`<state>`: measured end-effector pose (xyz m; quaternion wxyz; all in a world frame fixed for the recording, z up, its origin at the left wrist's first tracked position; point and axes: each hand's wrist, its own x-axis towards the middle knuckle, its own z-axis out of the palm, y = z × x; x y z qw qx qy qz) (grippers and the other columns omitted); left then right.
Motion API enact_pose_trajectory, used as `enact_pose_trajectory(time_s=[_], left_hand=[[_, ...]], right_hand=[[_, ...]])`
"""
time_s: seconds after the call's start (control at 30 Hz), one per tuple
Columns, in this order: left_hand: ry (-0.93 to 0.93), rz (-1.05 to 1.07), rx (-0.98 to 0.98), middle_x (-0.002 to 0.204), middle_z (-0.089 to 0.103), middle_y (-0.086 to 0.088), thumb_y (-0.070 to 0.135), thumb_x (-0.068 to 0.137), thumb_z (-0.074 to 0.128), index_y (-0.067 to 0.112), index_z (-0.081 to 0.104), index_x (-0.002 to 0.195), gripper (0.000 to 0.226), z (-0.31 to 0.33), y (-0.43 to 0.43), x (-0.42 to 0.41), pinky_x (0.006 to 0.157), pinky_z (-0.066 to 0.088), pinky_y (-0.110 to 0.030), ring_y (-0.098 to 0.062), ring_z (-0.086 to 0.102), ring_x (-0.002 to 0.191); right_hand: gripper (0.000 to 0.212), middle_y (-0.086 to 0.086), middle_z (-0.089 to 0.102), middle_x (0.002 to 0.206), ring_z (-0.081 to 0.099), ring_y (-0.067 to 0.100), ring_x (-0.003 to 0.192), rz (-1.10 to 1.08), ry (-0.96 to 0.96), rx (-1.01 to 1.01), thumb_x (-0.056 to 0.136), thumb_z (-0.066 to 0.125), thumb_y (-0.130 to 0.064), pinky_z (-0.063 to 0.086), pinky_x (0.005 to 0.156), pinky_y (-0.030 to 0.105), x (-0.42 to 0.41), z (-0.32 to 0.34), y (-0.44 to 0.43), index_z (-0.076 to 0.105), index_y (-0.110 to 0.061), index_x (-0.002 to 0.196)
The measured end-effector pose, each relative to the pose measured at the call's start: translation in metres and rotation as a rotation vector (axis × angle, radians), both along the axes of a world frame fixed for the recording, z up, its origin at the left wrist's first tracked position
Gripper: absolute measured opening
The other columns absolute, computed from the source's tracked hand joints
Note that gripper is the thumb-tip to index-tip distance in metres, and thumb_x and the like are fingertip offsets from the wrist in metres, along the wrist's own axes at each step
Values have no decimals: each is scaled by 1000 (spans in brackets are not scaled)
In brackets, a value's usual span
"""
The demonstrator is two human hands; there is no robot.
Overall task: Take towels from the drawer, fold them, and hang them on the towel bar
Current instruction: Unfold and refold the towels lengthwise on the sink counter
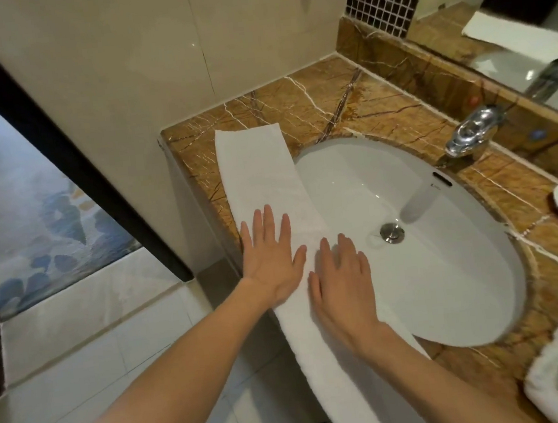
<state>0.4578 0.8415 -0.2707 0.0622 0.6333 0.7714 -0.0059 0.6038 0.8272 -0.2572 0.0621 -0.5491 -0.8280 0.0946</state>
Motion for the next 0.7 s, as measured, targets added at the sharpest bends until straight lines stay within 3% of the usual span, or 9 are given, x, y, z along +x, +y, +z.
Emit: enact_pose_trajectory(time_s=[0.1, 0.2, 0.37, 0.5, 0.7], left_hand=[[-28, -38, 8, 155, -28, -9, 61, 89, -8, 29, -24, 145, 67, -2, 13, 2, 111, -19, -54, -34, -28, 140], [-11, -24, -52, 155, -29, -7, 68, 84, -8, 35, -27, 143, 70, -10, 18, 1, 108, -22, -55, -36, -28, 140], [-2, -7, -69, 156, -25, -8, 77, 74, -9, 39, -23, 143, 80, -14, 20, -1, 110, -14, -62, -39, -24, 141], [8, -3, -72, 156, -24, -10, 81, 77, 1, 40, -19, 144, 81, -15, 22, 0, 107, -12, -67, -40, -23, 141], [-35, 47, -56, 155, -25, -12, 83, 77, 5, 37, -19, 145, 86, -12, 20, 0, 105, -17, -66, -39, -25, 140]], right_hand=[[64, 13, 0, 160, -1, 31, 148, 84, -45, -36, 100, 23, -48, -14, 114, 45, 8, -13, -29, 10, -15, 153], [70, 7, -14, 158, -14, 31, 147, 139, -103, -61, 96, 11, -58, -25, 109, 47, 14, -24, -30, -3, -20, 153], [77, 10, -13, 160, -14, 33, 147, 171, -121, -67, 91, 4, -66, -20, 113, 51, 18, -28, -32, -10, -22, 153], [78, 14, -10, 160, -10, 36, 147, 210, -107, -79, 89, -1, -65, -9, 117, 54, 25, -24, -38, -7, -21, 153], [75, 17, -13, 159, -16, 38, 145, 236, -120, -64, 94, 11, -62, -17, 114, 55, 28, -19, -46, -3, -19, 154]])
